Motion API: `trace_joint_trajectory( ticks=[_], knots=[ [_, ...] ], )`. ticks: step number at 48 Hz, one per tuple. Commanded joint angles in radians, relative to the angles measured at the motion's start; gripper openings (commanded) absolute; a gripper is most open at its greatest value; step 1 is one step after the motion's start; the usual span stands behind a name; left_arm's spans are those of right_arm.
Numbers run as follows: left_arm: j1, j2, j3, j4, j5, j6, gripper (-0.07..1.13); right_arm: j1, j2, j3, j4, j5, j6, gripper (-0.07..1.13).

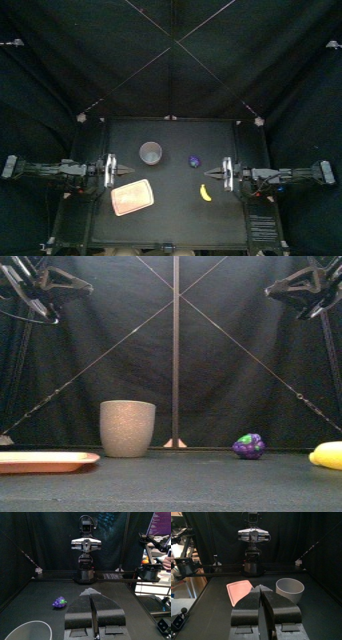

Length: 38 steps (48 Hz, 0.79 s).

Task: Pick the banana then place it on the pink plate
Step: Pick the banana

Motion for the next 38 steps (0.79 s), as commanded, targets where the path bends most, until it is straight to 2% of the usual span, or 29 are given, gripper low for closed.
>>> trace_joint_trajectory(
  ticks=[1, 5, 11, 16, 22, 31, 35, 38],
  knots=[
    [0.026, 0.009, -0.028, -0.005, -0.003, -0.005, -0.04, -0.002, 0.032, 0.002, 0.028, 0.002, 0.021, 0.00],
    [0.035, 0.011, -0.028, -0.014, -0.003, -0.005, -0.03, -0.020, 0.075, -0.002, 0.129, 0.012, 0.074, 0.00],
    [0.037, 0.011, -0.031, -0.026, -0.003, -0.002, -0.01, -0.087, 0.153, -0.014, 0.287, 0.069, 0.155, 0.01],
    [0.041, 0.009, -0.028, -0.026, -0.003, 0.000, -0.01, -0.132, 0.195, -0.026, 0.318, 0.179, 0.172, 0.07],
    [0.051, 0.011, -0.026, -0.026, -0.003, 0.000, -0.01, -0.161, 0.224, -0.051, 0.305, 0.298, 0.176, 0.31],
    [0.057, 0.011, -0.025, -0.026, -0.003, 0.000, -0.01, -0.160, 0.227, -0.091, 0.347, 0.451, 0.204, 0.81],
    [0.060, 0.011, -0.021, -0.026, -0.003, 0.000, -0.01, -0.158, 0.235, -0.103, 0.360, 0.532, 0.221, 0.96],
    [0.060, 0.011, -0.018, -0.026, -0.003, 0.000, -0.01, -0.150, 0.241, -0.110, 0.376, 0.597, 0.236, 1.00]
  ],
)
